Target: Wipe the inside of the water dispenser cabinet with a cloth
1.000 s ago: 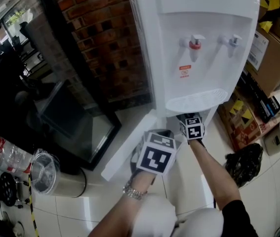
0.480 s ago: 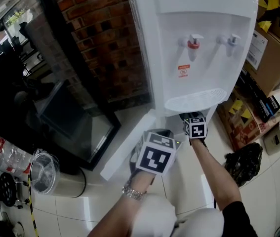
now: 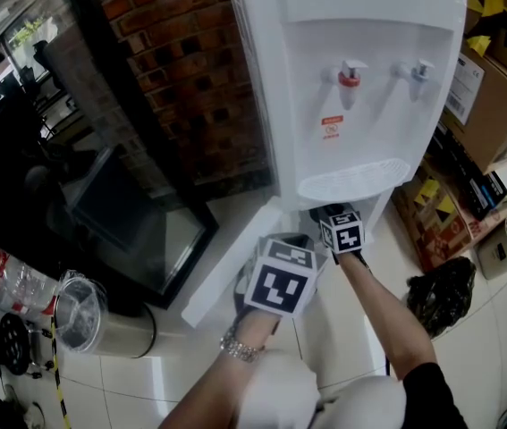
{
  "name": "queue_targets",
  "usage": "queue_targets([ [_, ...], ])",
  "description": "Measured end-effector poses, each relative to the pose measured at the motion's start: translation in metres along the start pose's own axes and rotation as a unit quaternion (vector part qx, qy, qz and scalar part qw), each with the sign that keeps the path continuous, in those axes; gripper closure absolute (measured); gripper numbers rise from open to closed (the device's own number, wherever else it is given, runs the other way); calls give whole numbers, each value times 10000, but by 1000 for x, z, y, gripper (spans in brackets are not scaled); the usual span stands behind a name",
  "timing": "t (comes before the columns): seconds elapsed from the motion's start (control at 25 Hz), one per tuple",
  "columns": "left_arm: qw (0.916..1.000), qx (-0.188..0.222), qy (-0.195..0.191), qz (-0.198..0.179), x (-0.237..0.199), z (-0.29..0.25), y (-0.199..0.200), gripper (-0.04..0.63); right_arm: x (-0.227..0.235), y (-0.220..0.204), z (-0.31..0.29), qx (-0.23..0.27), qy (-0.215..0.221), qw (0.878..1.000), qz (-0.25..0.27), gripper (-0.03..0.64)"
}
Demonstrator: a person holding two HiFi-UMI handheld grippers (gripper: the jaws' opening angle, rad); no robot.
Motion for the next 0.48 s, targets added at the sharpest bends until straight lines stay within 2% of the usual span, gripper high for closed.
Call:
queue_targets([
  [0.12, 10000, 8, -12, -3, 0, 0, 0, 594, 44, -15, 15, -186, -704, 9961, -505, 588],
  [0.24, 10000, 3, -41, -9, 2, -2, 0, 594, 68, -28, 26, -339, -974, 9932, -546, 588],
  [0.36, 10000, -3, -70, -28, 4, -3, 0, 594, 68, -31, 26, -277, -848, 9945, -549, 588],
  [0.48, 10000, -11, -85, -31, 4, -5, 0, 594, 37, -35, 10, -341, -247, 9981, -443, 588],
])
Point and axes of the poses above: the fingertips, and each gripper's own axes: z backward along the fingers, x to its right, y out of its top, the point moved 1 cm from there along z, backward along the fingers, and after that the axes turned 10 degrees about y, right-handed, at the moved point
